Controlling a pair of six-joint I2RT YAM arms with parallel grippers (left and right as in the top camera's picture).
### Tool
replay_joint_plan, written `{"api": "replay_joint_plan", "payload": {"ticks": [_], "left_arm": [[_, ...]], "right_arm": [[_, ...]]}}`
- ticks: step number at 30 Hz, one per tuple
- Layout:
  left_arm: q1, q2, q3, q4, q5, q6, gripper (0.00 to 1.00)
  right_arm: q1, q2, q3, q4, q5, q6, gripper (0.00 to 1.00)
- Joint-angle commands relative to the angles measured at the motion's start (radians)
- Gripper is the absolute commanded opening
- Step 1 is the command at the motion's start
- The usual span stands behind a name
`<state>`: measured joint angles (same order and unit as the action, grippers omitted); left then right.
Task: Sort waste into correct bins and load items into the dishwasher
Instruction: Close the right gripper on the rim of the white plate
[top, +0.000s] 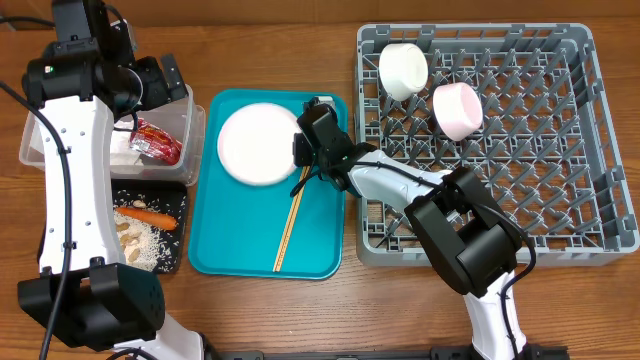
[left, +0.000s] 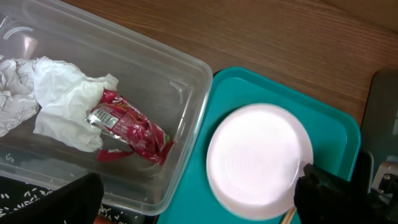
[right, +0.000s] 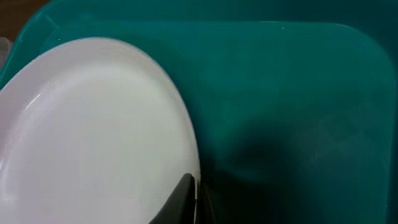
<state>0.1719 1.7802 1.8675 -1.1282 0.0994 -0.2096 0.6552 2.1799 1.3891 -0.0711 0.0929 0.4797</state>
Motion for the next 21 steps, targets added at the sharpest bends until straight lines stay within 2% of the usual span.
{"api": "replay_joint_plan", "payload": {"ticks": [1,15,21], "left_arm": [[-0.002,-0.021,0.019,0.003,-0.010,-0.007,1.00],[-0.002,-0.021,0.019,0.003,-0.010,-0.007,1.00],[-0.002,-0.021,0.019,0.003,-0.010,-0.007,1.00]], "right_arm": [[0.000,0.009,0.004,0.008,-0.005,0.001,0.04],[0.000,0.002,0.028,0.085,-0.005,0.023,0.04],[-0.002,-0.082,0.040,0.084,-0.005,0.022,0.04]]}}
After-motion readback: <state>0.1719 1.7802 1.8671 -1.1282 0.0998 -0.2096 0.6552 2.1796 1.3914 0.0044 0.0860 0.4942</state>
